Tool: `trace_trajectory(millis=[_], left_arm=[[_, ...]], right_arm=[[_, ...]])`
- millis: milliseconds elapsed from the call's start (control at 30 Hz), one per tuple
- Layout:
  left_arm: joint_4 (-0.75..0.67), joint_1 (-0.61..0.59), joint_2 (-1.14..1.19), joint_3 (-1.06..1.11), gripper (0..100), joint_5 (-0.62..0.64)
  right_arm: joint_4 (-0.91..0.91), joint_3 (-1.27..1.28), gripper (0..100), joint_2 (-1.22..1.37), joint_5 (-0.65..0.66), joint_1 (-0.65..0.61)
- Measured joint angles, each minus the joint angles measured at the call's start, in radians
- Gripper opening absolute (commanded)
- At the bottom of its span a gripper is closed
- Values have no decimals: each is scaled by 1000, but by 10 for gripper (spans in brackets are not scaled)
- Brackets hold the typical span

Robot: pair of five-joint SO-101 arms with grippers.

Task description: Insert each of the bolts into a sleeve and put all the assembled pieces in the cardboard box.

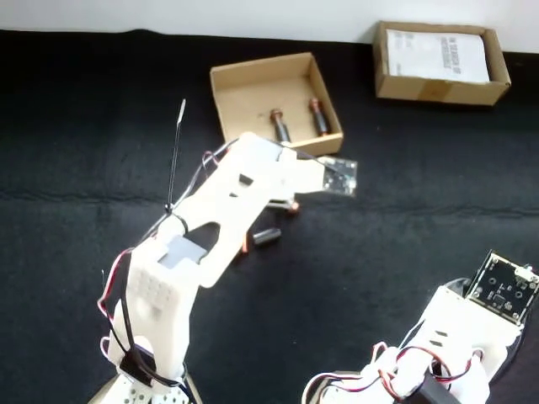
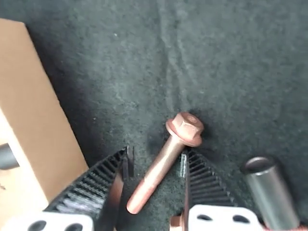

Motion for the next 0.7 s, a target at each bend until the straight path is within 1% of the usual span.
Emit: trace_trajectory(millis=[167, 267, 333, 467, 600, 700], left_arm=[[112, 25, 8, -18, 2, -2], [178, 60, 8, -20, 8, 6], [209, 84, 8, -23, 8, 49], [222, 115, 8, -29, 8, 147], [227, 121, 8, -49, 8, 267], [233, 123, 9, -110, 8, 382]], right_arm=[[-48, 34, 7, 0, 0, 0], [-68, 66, 7, 0, 0, 0], [-71, 68, 7, 0, 0, 0], [-74, 71, 7, 0, 0, 0], [-74, 74, 7, 0, 0, 0], [-74, 103, 7, 0, 0, -58]])
